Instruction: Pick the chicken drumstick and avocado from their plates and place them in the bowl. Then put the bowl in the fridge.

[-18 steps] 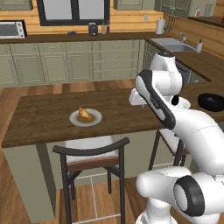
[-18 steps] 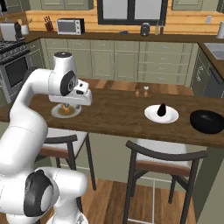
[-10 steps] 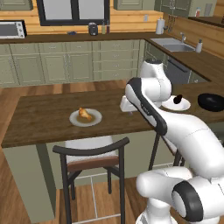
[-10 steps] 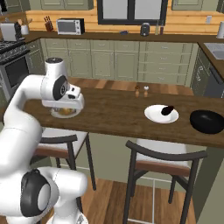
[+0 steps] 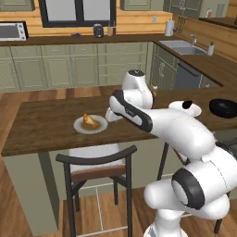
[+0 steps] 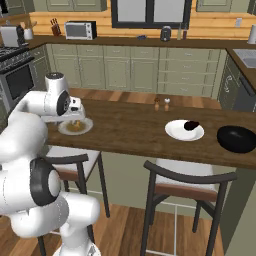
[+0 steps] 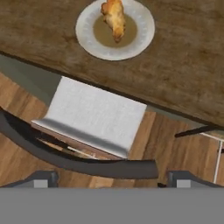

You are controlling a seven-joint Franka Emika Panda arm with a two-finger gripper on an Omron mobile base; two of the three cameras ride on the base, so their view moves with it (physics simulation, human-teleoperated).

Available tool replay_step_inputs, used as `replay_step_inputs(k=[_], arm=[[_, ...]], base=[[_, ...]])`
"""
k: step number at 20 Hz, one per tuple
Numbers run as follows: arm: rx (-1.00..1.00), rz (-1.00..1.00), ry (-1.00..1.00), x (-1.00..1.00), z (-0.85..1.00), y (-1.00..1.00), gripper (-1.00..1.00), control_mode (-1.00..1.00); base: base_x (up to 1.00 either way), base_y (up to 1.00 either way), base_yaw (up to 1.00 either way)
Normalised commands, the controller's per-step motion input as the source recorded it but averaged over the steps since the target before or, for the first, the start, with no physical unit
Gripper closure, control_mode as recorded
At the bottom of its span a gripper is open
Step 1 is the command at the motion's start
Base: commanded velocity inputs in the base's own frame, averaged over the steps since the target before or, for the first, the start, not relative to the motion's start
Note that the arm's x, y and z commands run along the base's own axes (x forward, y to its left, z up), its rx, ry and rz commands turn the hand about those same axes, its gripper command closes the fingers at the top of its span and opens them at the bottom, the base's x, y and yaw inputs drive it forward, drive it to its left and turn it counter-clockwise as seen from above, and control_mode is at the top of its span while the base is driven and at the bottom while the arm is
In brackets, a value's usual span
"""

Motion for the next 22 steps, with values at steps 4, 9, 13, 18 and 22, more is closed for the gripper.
replay_step_inputs(k=[4,9,13,18,22], arm=[[0.00,0.24,0.06,0.91,0.00,0.05,-1.00,-1.00],[0.00,0.16,0.02,0.86,-0.15,0.40,-1.00,-1.00],[0.00,0.15,0.00,0.85,-0.25,0.42,-1.00,-1.00],[0.00,0.10,0.01,0.59,-0.49,0.45,-1.00,-1.00],[-0.04,0.08,0.00,0.65,-0.64,0.46,-1.00,-1.00]], base=[[0.00,0.00,0.00],[0.00,0.00,0.00],[0.00,0.00,0.00],[0.00,0.00,0.00],[0.00,0.00,0.00]])
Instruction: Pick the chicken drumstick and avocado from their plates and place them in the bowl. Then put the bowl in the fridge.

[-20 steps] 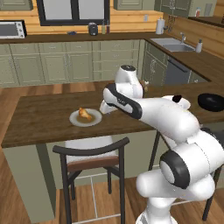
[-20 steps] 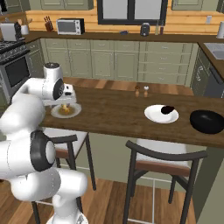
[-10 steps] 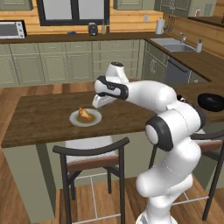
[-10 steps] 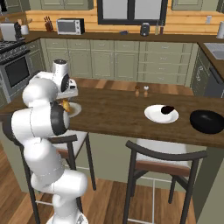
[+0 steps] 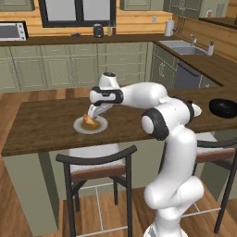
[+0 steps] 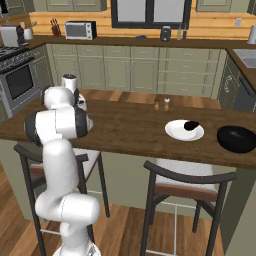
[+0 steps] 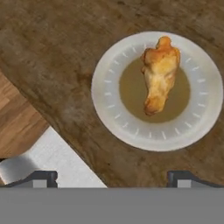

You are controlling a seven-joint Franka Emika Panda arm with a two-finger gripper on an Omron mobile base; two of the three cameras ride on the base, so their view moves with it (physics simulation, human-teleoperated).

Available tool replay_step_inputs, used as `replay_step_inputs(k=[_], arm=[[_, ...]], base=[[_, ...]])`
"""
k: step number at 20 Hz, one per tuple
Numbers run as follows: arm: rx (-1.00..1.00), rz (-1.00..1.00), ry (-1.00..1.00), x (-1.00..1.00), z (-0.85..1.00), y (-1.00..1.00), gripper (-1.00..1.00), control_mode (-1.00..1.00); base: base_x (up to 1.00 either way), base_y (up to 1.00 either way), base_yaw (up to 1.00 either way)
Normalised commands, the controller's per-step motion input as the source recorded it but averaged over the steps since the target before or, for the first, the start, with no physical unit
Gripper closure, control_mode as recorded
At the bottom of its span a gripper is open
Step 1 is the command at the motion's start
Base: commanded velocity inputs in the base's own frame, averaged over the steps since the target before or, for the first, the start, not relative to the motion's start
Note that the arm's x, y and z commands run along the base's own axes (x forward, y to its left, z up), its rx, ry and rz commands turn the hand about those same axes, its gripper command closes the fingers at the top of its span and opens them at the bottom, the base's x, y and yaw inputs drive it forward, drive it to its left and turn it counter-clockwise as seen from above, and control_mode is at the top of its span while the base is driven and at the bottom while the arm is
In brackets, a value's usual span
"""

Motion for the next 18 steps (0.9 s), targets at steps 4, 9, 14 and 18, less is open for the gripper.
replay_step_inputs(k=[4,9,14,18], arm=[[-0.03,0.08,0.00,0.67,-0.54,0.18,-1.00,-1.00],[-0.07,0.01,0.04,0.57,-0.51,0.16,-1.00,-1.00],[-0.02,0.00,0.00,0.38,-0.43,0.02,-1.00,-1.00],[-0.02,0.00,0.00,0.30,-0.45,0.06,-1.00,-1.00]], base=[[0.00,0.00,0.00],[0.00,0.00,0.00],[0.00,0.00,0.00],[0.00,0.00,0.00]])
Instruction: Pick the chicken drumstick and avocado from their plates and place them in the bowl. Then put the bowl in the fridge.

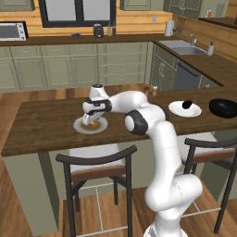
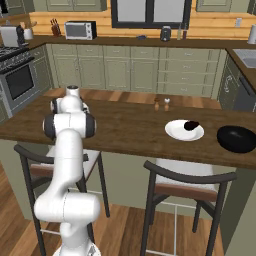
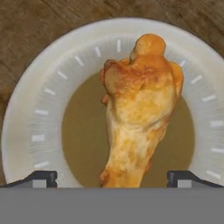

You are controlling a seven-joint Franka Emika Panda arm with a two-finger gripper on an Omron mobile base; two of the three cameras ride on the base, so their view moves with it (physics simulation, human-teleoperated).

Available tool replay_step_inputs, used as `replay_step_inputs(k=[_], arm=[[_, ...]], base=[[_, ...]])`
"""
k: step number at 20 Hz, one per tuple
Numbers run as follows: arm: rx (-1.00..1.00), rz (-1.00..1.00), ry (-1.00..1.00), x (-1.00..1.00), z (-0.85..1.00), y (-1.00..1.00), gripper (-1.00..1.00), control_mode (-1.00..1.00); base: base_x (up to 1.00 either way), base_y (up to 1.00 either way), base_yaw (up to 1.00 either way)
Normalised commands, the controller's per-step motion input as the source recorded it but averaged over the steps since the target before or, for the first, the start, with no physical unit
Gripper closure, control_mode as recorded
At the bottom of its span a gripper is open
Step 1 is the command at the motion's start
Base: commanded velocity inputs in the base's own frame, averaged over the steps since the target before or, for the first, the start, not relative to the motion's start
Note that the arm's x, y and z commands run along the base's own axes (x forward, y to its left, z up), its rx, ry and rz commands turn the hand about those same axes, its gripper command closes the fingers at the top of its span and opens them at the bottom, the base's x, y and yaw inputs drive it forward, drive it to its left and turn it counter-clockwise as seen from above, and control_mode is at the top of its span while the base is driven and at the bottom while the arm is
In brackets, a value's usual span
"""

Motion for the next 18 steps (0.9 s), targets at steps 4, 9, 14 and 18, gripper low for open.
replay_step_inputs(k=[4,9,14,18], arm=[[0.00,0.00,0.00,0.34,-0.31,0.00,-1.00,-1.00],[0.00,0.02,0.00,0.13,-0.24,0.00,-1.00,-1.00],[0.00,0.05,0.00,0.00,-0.02,0.00,1.00,-1.00],[0.00,0.05,0.00,0.00,-0.24,0.00,1.00,-1.00]], base=[[0.00,0.00,0.00],[0.00,0.00,0.00],[0.00,0.00,0.00],[0.00,0.00,0.00]])
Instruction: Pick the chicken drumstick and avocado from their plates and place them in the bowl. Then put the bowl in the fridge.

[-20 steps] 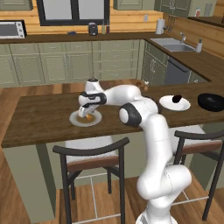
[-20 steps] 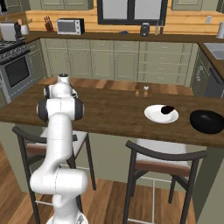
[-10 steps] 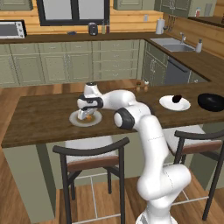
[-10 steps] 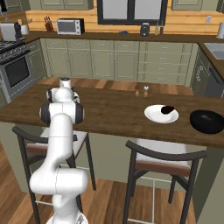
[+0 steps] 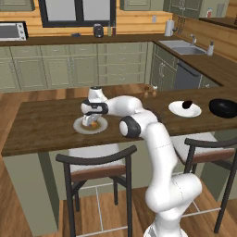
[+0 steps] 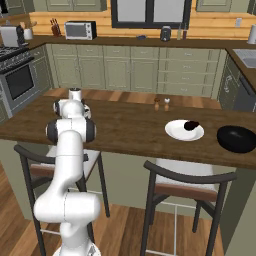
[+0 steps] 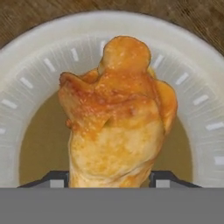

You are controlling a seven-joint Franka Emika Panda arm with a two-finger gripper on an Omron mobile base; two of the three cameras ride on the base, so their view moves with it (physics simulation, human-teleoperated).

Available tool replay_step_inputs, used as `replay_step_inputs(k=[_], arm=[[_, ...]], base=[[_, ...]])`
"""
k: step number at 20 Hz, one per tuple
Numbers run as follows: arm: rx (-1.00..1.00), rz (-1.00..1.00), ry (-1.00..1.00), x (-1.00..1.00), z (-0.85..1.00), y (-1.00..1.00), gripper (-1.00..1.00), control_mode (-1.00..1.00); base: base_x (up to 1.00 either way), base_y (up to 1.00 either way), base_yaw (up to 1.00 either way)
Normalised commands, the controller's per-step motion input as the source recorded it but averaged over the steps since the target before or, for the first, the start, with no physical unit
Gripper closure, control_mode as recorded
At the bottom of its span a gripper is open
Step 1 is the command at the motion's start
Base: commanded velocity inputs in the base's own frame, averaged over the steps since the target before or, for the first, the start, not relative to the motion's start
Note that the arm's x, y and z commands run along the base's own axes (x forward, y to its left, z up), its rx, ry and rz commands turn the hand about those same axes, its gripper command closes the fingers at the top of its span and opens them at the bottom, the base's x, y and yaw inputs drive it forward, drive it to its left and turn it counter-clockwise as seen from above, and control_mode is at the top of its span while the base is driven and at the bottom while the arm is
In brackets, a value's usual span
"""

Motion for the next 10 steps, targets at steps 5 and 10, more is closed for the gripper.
replay_step_inputs(k=[5,10], arm=[[0.00,0.08,-0.05,-0.23,0.09,-0.02,1.00,-1.00],[0.04,0.03,-0.05,-0.88,0.92,-0.14,1.00,-1.00]], base=[[0.00,0.00,0.00],[0.00,0.00,0.00]])
